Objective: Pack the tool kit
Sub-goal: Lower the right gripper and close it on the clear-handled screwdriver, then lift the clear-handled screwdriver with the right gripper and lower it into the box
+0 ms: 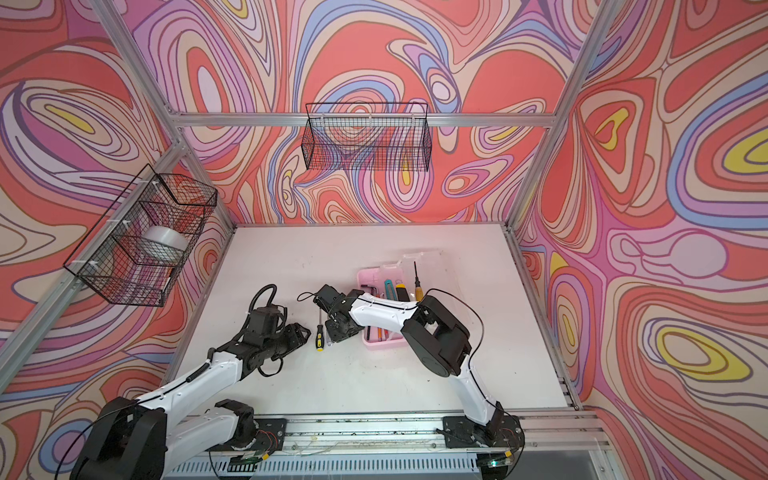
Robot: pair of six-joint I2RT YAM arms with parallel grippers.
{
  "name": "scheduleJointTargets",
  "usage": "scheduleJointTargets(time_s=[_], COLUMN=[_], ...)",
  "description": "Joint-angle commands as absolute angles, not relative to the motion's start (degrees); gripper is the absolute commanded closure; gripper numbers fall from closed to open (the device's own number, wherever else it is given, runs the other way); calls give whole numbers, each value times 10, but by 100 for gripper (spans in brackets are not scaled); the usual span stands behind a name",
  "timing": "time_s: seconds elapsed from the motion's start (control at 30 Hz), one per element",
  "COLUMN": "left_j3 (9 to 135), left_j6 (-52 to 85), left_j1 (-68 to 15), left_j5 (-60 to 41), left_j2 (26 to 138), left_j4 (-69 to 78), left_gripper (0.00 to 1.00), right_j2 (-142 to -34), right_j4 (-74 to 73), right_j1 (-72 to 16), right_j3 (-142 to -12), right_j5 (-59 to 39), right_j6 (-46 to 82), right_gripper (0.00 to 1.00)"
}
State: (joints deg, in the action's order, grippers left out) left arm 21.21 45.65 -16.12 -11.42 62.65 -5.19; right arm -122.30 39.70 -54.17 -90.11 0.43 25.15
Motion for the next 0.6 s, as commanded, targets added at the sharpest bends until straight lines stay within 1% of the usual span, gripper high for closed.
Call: scheduleJointTargets(time_s=[0.0,0.23,0.3,0.47,0.57], left_j3=[217,234,239,249,253], left_j6=[456,453,452,448,445], left_j1=[-158,-159,-159,-159,-159], left_j5=[-112,-116,-118,-125,-128], left_j2=[618,629,633,639,640], left_j4=[-48,-48,-47,-47,-45], left_gripper=[41,41,42,42,42], right_j2=[-1190,-1110,-1078,-993,-944], right_j4=[408,422,431,503,540], right_j1=[-548,-552,-551,-543,-504], right_j3=[-900,-885,-879,-885,-873], right_j5=[13,10,21,130,166], right_j6=[259,263,264,252,241], right_gripper=[100,100,100,100,100])
